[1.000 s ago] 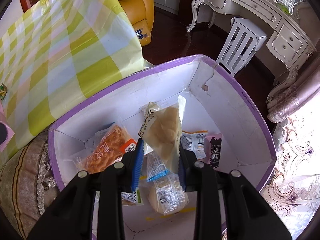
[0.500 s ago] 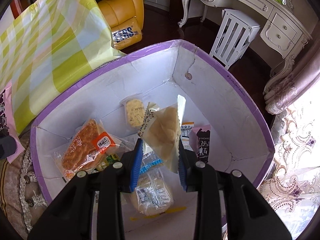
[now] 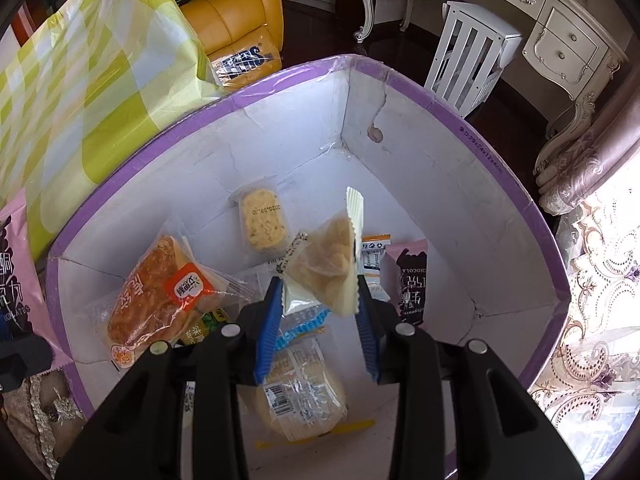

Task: Organize snacks
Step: 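Lower both tools into the white box and open them to drop the snacks, then grasp the dark bar in clear wrapper with the left tool while the right tool grasps the green snack packet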

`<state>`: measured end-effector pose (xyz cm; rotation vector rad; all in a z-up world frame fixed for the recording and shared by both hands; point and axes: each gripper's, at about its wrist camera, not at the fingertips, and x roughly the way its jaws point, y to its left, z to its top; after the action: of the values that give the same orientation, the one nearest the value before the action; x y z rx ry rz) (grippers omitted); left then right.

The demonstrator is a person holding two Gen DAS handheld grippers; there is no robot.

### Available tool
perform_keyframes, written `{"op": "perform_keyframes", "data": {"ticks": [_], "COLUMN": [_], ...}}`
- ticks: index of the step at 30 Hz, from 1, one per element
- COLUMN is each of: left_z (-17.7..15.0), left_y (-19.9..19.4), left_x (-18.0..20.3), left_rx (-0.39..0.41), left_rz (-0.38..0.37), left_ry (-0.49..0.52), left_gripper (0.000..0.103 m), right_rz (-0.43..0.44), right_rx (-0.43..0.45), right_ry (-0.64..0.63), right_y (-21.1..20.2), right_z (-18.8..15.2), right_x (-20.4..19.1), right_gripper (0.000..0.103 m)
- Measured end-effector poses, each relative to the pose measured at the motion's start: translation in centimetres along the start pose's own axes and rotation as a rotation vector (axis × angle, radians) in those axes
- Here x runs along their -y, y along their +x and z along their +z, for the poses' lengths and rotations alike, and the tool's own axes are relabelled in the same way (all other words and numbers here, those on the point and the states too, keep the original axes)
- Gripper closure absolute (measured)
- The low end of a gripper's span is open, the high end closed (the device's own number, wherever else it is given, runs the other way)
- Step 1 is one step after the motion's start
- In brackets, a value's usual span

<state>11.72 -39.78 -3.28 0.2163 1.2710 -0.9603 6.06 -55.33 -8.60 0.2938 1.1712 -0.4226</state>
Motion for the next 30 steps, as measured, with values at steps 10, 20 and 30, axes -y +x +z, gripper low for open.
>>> {"op": "perform_keyframes", "data": {"ticks": [10, 20, 30], "left_z": [0.0, -0.6, -3.6], "left_y": [-0.5, -3.3, -9.4], "left_x": [-1.4, -3.6, -8.1], "left_rx": [0.027, 0.127, 0.28], "left_rz": [-0.069, -0.03, 0.191], "left_ry": [-0.066, -0.139, -0.189], "left_gripper": [0.045, 0.045, 0.046], "right_rz": [-0.011, -0.008, 0.052], "right_rx": [0.006, 0.041, 0.091], "right_ry": [0.013, 0.014, -0.053], "right_y": [-0.2, -1.7, -4.4], "right_z": [0.2, 0.6, 1.8], "right_x": [0.4, -0.1, -4.3], "right_gripper": [0.042, 0.036, 0.035]}}
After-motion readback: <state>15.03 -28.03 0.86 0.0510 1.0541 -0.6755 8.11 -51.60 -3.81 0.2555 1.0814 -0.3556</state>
